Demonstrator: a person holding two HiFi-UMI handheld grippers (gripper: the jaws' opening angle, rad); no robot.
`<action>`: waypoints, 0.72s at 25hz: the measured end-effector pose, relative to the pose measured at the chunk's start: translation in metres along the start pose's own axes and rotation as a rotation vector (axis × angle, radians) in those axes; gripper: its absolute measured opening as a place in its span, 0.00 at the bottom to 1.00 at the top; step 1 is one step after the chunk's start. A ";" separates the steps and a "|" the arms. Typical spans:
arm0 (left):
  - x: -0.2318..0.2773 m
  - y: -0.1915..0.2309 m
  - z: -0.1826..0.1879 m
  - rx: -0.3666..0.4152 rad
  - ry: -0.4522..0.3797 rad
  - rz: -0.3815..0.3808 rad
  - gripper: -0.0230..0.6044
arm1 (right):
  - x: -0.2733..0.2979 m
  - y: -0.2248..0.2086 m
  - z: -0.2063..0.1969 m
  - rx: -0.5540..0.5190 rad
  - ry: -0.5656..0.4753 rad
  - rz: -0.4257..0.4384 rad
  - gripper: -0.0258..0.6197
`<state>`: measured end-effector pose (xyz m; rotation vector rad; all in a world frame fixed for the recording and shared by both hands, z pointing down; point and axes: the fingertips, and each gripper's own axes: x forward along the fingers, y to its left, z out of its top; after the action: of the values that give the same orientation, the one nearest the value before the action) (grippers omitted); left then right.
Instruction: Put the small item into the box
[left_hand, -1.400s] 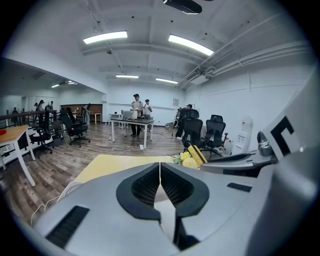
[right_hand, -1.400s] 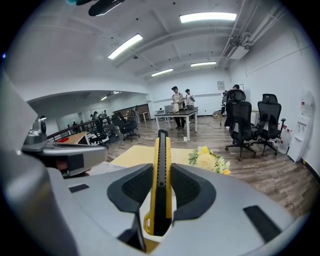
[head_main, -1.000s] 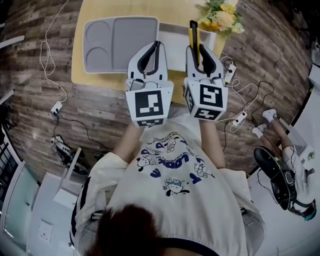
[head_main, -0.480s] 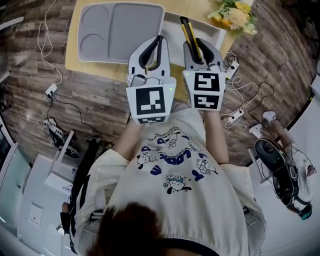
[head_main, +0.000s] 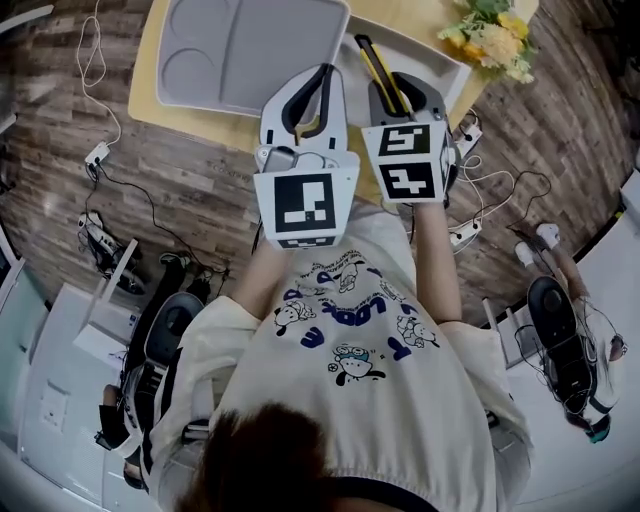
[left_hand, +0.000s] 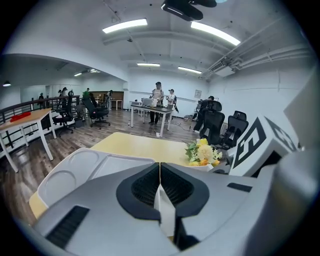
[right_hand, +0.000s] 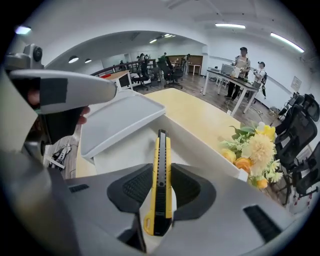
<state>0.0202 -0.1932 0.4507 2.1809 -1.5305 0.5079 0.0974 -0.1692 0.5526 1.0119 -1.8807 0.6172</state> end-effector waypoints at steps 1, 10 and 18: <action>0.000 0.001 0.000 -0.005 -0.001 0.004 0.07 | 0.003 0.000 -0.002 -0.010 0.021 0.003 0.24; 0.000 0.007 -0.006 -0.026 0.008 0.025 0.07 | 0.021 0.001 -0.016 -0.036 0.182 0.029 0.24; -0.005 0.015 -0.008 -0.037 0.013 0.035 0.07 | 0.027 -0.004 -0.019 -0.081 0.241 -0.010 0.24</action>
<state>0.0042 -0.1889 0.4568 2.1220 -1.5616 0.5006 0.1019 -0.1677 0.5851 0.8546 -1.6748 0.6231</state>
